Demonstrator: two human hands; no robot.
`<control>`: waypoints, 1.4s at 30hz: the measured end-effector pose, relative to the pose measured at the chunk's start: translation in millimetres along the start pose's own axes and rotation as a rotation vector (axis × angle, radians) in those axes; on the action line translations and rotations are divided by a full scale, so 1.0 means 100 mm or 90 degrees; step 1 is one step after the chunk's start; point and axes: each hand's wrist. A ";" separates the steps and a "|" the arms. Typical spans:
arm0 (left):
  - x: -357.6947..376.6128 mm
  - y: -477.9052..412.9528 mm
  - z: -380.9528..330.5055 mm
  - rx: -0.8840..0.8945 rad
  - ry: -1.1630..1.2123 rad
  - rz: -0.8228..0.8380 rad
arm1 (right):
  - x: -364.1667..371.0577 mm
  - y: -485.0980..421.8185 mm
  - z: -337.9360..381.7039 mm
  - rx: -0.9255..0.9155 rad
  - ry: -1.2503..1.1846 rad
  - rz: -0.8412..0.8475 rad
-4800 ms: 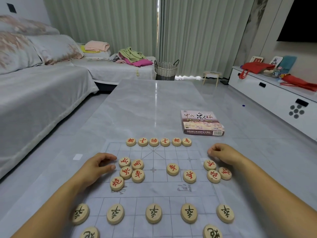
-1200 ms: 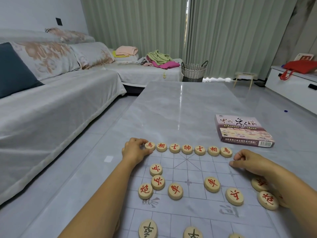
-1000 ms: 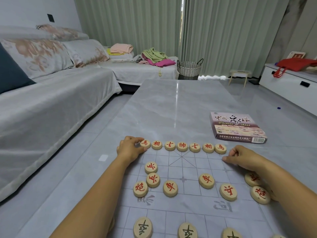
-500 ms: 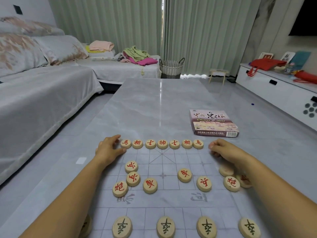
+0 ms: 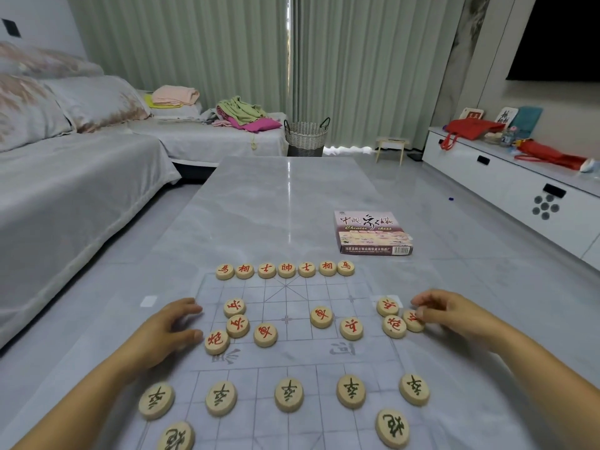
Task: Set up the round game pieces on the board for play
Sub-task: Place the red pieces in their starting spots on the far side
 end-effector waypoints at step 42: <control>0.18 0.23 -0.28 -0.028 -0.222 -0.043 | 0.61 -0.45 0.48 -0.065 0.210 -0.218</control>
Point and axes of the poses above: each hand's wrist, its own y-axis away from the middle knuckle, its own x-axis out of the palm, z = x × y, and after that the axes turned 15 degrees about -y, right-handed
